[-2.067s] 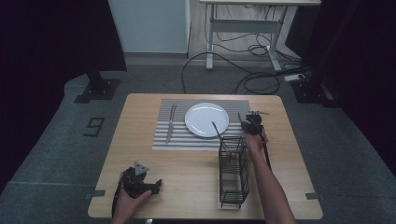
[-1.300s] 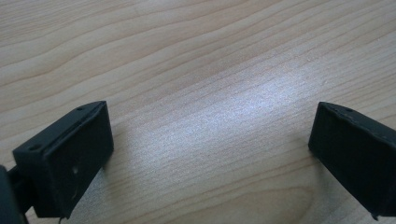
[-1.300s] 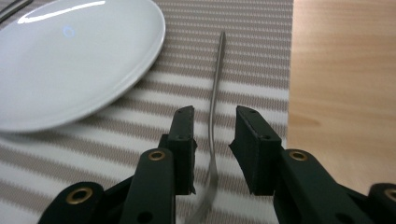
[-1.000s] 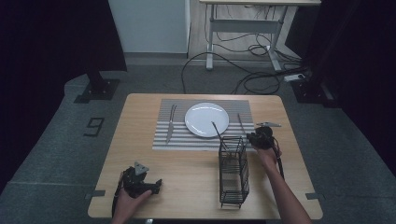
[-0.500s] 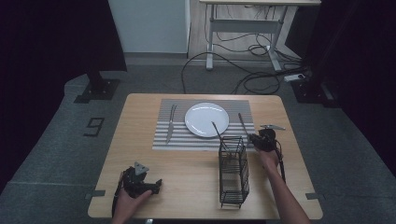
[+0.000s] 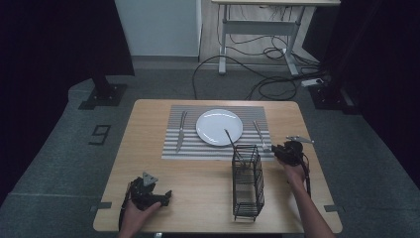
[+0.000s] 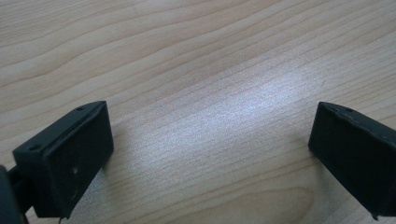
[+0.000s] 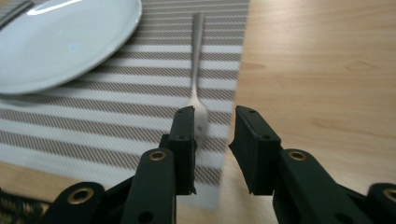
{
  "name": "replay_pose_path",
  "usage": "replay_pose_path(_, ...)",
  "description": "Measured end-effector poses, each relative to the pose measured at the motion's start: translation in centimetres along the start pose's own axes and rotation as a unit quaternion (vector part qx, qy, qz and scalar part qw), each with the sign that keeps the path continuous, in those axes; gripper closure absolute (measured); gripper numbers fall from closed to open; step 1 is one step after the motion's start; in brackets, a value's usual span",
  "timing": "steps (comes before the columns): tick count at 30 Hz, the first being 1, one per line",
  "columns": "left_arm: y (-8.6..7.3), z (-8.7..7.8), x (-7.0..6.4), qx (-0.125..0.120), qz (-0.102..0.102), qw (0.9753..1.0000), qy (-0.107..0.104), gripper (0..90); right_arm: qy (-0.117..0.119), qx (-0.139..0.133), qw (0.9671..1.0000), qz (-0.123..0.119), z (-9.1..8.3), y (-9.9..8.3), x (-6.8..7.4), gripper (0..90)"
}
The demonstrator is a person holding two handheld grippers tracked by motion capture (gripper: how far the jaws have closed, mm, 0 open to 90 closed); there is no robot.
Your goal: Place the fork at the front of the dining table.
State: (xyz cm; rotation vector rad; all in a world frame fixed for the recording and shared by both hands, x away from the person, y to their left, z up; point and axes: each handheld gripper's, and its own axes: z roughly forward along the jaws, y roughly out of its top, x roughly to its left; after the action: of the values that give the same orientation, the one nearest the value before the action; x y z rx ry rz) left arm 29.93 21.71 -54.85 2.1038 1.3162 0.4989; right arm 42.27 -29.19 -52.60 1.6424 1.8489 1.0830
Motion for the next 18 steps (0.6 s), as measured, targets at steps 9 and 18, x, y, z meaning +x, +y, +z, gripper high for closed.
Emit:
replay_pose_path(9,0.0,0.0,0.0,0.001,-0.001,1.0000,0.002,0.0,0.003,0.017,0.9995,-0.026,-0.2,-2.0,0.2,65.7)
replay_pose_path(18,0.0,0.0,0.0,0.001,-0.001,1.0000,0.002,0.0,0.008,0.014,0.9987,-0.047,1.5,-1.5,2.1,65.6)
